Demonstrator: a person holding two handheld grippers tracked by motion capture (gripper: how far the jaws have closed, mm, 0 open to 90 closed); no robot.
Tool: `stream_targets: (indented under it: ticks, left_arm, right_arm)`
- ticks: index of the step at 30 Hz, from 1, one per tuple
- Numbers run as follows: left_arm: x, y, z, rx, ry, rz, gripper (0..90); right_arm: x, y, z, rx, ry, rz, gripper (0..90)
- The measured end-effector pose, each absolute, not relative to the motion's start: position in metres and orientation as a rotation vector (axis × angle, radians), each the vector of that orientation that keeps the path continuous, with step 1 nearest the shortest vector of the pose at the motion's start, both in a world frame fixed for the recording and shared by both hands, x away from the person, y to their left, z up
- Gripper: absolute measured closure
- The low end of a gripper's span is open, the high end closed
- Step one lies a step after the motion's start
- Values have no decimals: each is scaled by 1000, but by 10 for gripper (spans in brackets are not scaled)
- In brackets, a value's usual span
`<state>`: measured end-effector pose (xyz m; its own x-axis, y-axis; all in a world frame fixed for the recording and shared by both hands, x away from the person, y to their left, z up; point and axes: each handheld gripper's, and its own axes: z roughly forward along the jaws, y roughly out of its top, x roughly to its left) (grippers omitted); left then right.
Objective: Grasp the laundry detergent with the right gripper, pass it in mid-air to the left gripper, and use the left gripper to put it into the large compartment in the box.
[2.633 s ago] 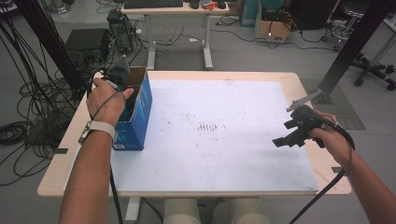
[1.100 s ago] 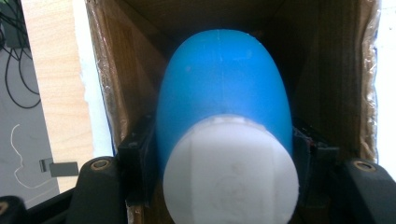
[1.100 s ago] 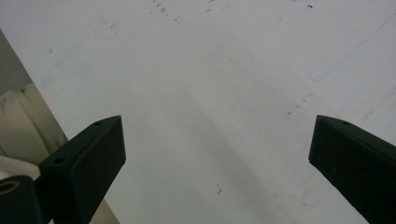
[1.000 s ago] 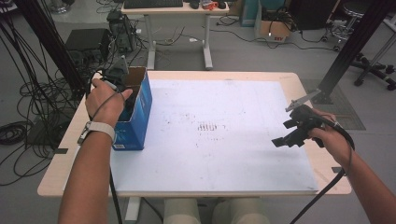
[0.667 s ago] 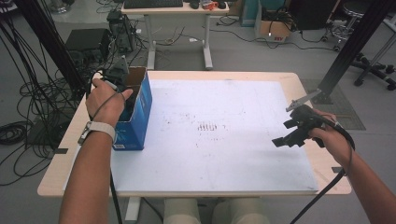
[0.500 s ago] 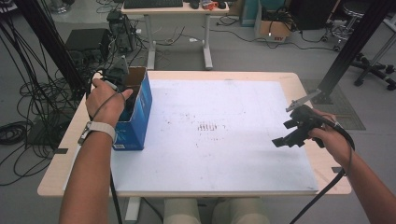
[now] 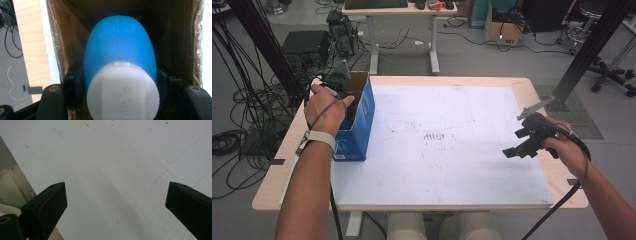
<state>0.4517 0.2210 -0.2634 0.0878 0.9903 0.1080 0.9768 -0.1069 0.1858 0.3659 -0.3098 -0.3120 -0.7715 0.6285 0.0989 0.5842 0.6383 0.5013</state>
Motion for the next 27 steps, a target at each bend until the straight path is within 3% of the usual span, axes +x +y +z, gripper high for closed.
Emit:
stream_targets:
  ticks: [27]
  left_arm:
    - [451,221,-264,2266,2053,324,372]
  right_arm:
    - [366,-310,-312,1025,2764,804,38]
